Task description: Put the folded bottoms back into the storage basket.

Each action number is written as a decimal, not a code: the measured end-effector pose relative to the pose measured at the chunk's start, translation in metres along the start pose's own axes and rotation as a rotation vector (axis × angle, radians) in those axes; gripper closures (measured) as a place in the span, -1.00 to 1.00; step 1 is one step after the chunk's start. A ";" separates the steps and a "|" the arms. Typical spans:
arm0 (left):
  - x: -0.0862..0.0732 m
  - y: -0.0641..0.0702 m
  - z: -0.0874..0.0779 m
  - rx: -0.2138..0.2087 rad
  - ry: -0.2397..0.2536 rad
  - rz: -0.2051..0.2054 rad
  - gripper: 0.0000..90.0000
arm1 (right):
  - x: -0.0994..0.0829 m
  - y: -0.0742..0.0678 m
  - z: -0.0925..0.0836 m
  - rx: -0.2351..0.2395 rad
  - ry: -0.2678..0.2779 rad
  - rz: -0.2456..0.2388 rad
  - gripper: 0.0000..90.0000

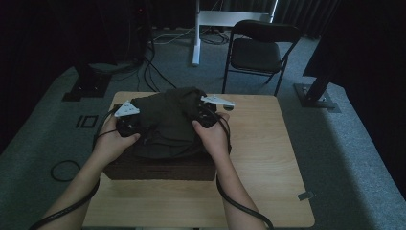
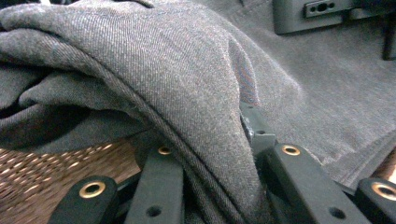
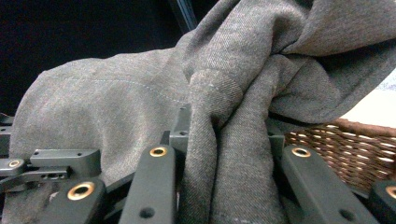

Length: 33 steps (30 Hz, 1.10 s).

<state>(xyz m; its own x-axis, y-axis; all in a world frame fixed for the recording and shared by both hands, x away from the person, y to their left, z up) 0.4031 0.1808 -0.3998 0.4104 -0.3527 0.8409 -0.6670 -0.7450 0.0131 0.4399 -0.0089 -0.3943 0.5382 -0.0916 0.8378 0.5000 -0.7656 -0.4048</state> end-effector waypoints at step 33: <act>-0.063 -0.043 0.044 0.030 -0.124 -0.022 0.65 | -0.065 0.017 0.066 -0.062 -0.063 0.059 0.51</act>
<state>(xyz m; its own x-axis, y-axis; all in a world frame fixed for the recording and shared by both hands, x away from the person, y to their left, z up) 0.4330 0.2097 -0.4769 0.4998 -0.4021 0.7671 -0.6389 -0.7691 0.0131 0.4582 0.0265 -0.4801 0.6079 -0.0987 0.7878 0.4242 -0.7984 -0.4274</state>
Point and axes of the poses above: each handheld gripper's, and its own axes: z roughly forward along the jaws, x roughly out of its top, y roughly to its right, the point moved 6 cm from there along z, roughly forward along the jaws, and after that the axes turned 3 degrees about z, right-handed, at the moved point
